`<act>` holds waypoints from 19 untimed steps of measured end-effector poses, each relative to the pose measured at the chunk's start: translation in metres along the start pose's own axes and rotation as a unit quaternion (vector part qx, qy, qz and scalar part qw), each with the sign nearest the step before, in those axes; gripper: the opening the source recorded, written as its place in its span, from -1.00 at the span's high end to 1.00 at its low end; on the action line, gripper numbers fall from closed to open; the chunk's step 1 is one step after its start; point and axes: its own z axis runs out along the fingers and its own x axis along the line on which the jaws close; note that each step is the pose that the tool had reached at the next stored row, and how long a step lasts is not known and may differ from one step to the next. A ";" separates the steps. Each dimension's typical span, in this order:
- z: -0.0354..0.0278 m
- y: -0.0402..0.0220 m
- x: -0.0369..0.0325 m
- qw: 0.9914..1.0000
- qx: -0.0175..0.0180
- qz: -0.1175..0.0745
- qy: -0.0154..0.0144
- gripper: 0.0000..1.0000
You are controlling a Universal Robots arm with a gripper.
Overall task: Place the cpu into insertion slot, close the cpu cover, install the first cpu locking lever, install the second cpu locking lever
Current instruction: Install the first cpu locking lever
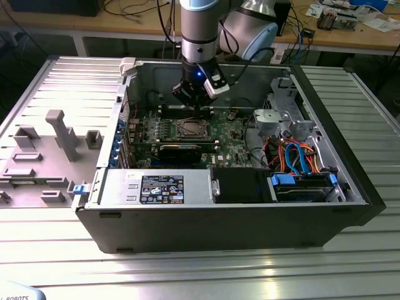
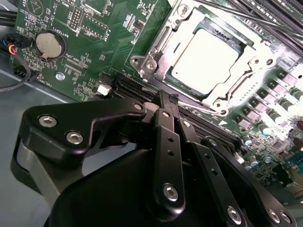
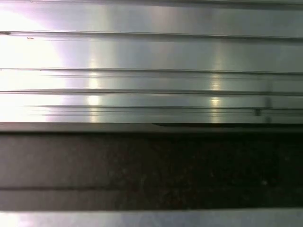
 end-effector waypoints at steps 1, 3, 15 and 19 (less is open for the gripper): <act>0.0009 0.0000 -0.0002 1.000 0.000 0.000 0.000 0.79; 0.0026 -0.0001 -0.0008 1.000 0.000 0.000 0.000 0.79; 0.0066 -0.0002 -0.0015 1.000 0.000 0.000 0.000 0.79; 0.0050 -0.0001 -0.0016 1.000 0.000 0.000 0.000 0.79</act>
